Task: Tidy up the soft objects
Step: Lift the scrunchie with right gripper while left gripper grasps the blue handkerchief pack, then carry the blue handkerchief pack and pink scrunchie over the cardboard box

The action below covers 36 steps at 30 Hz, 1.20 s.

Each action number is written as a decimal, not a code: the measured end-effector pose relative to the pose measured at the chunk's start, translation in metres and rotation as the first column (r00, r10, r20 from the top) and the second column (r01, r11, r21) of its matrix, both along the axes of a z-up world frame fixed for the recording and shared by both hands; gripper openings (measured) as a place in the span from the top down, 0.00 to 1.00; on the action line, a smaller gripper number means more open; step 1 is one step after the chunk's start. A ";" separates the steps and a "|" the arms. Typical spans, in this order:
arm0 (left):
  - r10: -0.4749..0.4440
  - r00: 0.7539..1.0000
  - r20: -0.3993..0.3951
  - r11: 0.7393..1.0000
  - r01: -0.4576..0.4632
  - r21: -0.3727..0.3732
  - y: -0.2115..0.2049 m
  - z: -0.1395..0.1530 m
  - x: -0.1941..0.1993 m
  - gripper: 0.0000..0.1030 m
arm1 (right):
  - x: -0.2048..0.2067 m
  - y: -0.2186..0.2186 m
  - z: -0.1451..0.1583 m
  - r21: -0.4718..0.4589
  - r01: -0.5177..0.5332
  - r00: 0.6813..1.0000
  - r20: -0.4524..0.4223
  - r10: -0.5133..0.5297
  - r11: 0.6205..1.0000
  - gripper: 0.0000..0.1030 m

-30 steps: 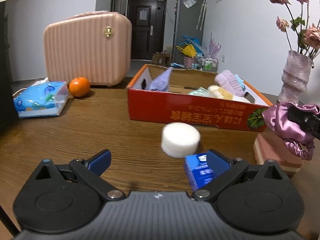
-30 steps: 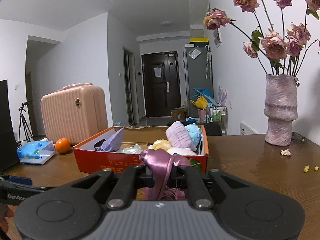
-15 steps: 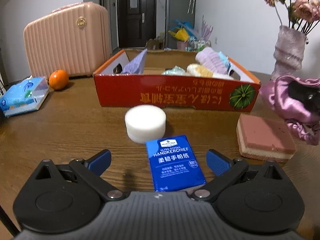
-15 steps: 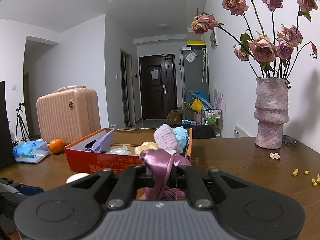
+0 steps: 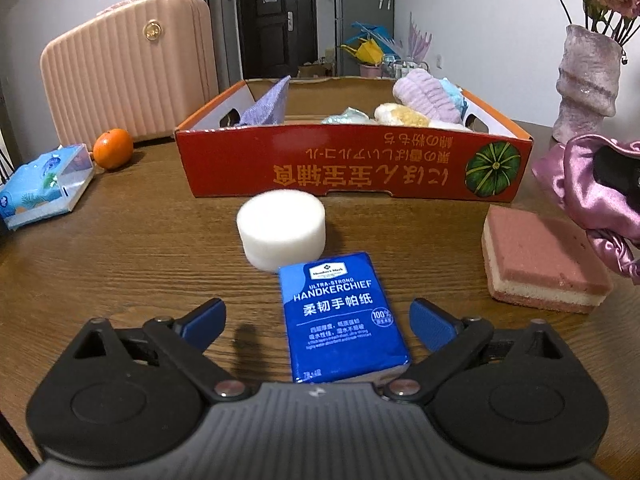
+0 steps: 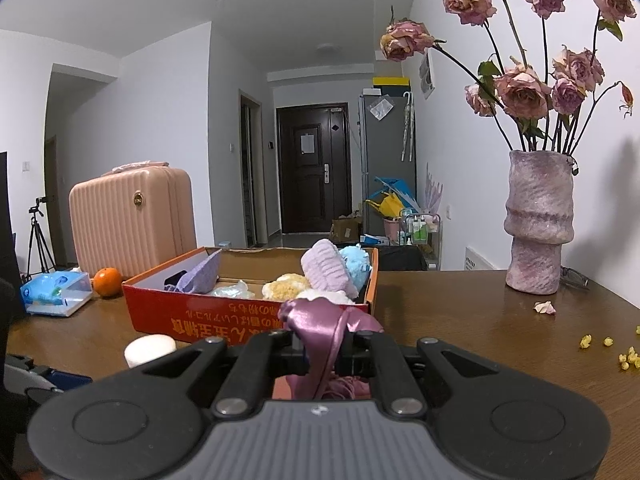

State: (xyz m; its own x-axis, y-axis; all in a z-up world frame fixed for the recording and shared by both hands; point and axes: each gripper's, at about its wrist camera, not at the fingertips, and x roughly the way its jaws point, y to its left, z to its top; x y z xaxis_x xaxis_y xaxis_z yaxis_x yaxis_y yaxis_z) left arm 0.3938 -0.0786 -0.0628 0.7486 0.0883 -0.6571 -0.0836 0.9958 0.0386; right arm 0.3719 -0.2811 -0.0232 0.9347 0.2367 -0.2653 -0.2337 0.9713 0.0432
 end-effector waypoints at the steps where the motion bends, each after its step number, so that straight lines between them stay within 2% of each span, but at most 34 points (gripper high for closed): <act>1: -0.003 1.000 -0.007 1.000 0.003 -0.007 0.001 -0.001 0.001 0.08 | 0.000 0.000 -0.001 -0.001 0.000 1.000 -0.002 0.000 1.000 0.90; 3: -0.008 1.000 -0.020 1.000 0.008 -0.019 0.002 -0.002 0.002 0.16 | 0.001 0.001 -0.002 -0.003 0.002 1.000 -0.006 -0.002 1.000 0.90; 7: -0.015 0.999 -0.030 0.999 0.014 -0.037 0.004 -0.004 0.003 0.22 | 0.001 0.000 -0.002 -0.003 0.003 1.000 -0.007 -0.003 1.000 0.90; 12: -0.027 1.000 -0.016 0.999 0.026 -0.038 0.003 -0.002 0.001 0.43 | 0.001 0.001 -0.002 -0.005 -0.001 1.000 -0.007 0.001 1.000 0.90; 14: -0.029 1.000 -0.011 0.999 0.029 -0.039 0.003 -0.001 0.000 0.47 | 0.001 0.001 -0.003 -0.007 -0.002 1.000 -0.007 0.002 1.000 0.90; 24: -0.030 1.000 -0.006 0.998 0.029 -0.051 0.006 0.002 0.000 0.48 | 0.001 0.002 -0.003 -0.012 -0.002 1.000 -0.003 0.002 1.000 0.90; 36: -0.045 0.996 0.077 0.997 0.049 -0.062 0.009 0.018 -0.011 0.49 | -0.002 0.004 -0.002 -0.014 0.009 1.000 0.008 -0.008 1.000 0.90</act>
State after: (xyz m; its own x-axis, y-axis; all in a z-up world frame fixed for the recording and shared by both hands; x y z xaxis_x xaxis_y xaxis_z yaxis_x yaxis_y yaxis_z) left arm 0.3827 -0.0695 -0.0447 0.7985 0.0115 -0.6019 -0.0369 0.9989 -0.0298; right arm 0.3698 -0.2775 -0.0253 0.9387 0.2252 -0.2609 -0.2258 0.9738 0.0281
